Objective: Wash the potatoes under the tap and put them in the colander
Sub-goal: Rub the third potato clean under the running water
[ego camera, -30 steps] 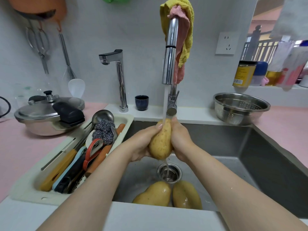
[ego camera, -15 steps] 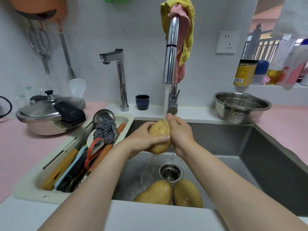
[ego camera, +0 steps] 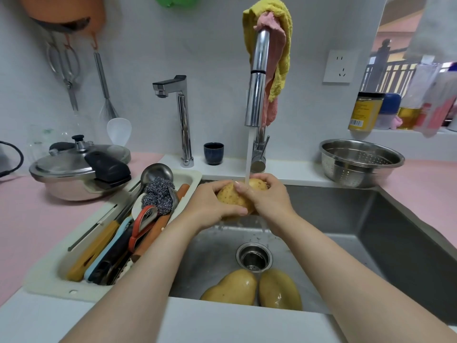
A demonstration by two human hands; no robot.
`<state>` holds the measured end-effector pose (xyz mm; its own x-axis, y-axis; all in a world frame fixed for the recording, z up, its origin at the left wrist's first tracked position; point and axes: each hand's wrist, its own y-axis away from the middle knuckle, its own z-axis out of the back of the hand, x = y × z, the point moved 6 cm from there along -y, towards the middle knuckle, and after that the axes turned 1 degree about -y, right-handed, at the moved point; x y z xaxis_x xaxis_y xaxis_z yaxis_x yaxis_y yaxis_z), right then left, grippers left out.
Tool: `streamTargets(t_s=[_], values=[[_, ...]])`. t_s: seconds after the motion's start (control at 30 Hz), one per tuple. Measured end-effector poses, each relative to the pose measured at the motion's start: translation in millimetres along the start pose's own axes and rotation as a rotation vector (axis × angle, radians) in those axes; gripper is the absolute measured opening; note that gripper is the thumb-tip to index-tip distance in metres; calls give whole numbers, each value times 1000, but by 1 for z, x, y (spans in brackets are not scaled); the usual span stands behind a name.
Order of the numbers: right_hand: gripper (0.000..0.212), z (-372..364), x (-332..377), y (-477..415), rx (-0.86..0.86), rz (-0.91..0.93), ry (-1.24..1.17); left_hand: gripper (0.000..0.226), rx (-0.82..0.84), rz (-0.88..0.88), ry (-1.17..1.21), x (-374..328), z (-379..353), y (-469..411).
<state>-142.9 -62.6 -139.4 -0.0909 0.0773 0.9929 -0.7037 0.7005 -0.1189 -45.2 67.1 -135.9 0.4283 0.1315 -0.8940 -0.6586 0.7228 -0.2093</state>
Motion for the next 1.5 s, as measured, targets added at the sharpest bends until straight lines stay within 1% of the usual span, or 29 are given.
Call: streamTargets(t_s=[0.07,0.13,0.17,0.23,0.3,0.37,0.47,0.5,0.57,0.63,0.7,0.77,0.83,0.9,0.97,1.03,1.07,1.13,1.2,1.3,1.37,1.43,1.5], values=[[40,0,1,-2,-3,13,35,60,-1,18,37,1,0,0],[36,-2,0,-5,108,-12,21,67,-21,35,59,6,6,-2],[39,-2,-2,-7,178,-25,9,71,-24,40,60,8,8,-3],[51,-2,-4,-8,293,-45,6,73,-19,35,53,11,11,-5],[57,-1,-7,-8,327,-30,38,74,-9,15,36,11,12,-5],[58,0,-7,-8,284,15,62,76,-4,-1,3,12,12,-6],[59,4,-4,-7,83,96,197,81,7,-37,-55,11,8,-8],[59,5,-3,-7,30,114,228,79,11,-41,-43,11,7,-9],[60,3,-3,-9,7,120,217,68,12,-32,30,12,6,-9],[52,4,-7,-14,73,45,73,62,-20,-14,100,16,9,-12],[45,3,-12,-17,219,-47,-61,61,-63,38,189,23,14,-15],[45,-1,-17,-16,362,-77,-106,59,-76,93,254,30,19,-17],[49,-3,-22,-14,407,-75,-115,63,-62,96,243,34,22,-18],[47,-3,-24,-12,336,-81,-107,69,-43,90,214,35,23,-18],[45,-3,-21,-9,183,-79,-54,77,-10,76,177,34,20,-18],[51,-2,-20,-6,23,-70,21,69,11,65,153,29,15,-16],[50,-2,-19,-5,-42,-61,34,66,18,69,161,28,13,-15],[41,-4,-18,-3,-79,-48,3,69,4,73,172,28,13,-15],[34,-7,-16,-3,-15,-68,-65,70,-40,68,182,30,18,-17],[41,-8,-15,-7,196,-119,-115,70,-102,64,217,31,22,-17],[44,-5,-12,-8,320,-127,-158,65,-111,56,227,31,21,-16],[48,-3,-12,-6,373,-139,-170,61,-82,42,211,28,18,-16],[48,-2,-15,-3,350,-143,-154,62,-37,12,186,25,14,-16]])
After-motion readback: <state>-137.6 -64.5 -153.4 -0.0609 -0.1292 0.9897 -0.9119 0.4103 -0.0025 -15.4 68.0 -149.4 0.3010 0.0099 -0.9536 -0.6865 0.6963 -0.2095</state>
